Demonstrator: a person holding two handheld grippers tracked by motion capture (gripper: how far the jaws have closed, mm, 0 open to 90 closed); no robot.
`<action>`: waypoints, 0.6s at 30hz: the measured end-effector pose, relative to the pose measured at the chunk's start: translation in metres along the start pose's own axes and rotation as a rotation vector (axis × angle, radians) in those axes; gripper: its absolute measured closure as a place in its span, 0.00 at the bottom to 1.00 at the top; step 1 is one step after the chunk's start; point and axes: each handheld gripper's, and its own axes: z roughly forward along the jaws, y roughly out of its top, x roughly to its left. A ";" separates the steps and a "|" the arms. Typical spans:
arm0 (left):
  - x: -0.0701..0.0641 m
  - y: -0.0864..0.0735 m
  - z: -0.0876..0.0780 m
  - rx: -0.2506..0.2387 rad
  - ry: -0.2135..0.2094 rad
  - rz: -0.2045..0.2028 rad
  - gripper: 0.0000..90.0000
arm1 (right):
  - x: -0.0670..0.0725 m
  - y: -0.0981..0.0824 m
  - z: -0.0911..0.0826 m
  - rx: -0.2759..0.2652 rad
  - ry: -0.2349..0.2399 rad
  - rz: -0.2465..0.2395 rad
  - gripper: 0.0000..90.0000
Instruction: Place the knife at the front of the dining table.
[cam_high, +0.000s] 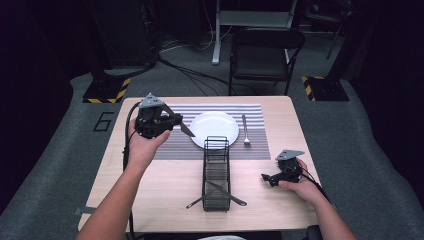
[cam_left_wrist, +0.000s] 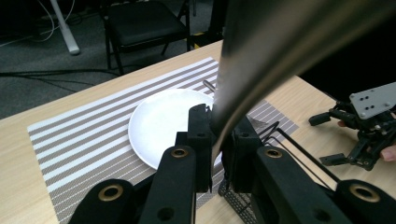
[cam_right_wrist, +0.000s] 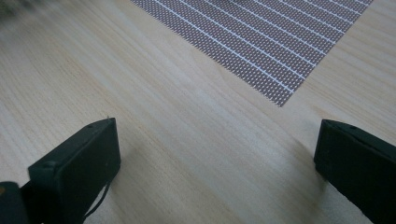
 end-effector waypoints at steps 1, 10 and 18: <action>0.002 -0.002 0.002 0.004 0.001 -0.004 0.92 | 0.000 0.000 0.000 0.000 0.000 0.000 0.00; 0.015 -0.016 0.013 0.024 0.038 -0.031 0.92 | 0.000 0.000 0.000 -0.001 0.000 0.001 0.00; 0.028 -0.037 0.026 0.066 0.087 -0.034 0.92 | 0.000 0.000 0.000 -0.001 0.000 0.001 0.00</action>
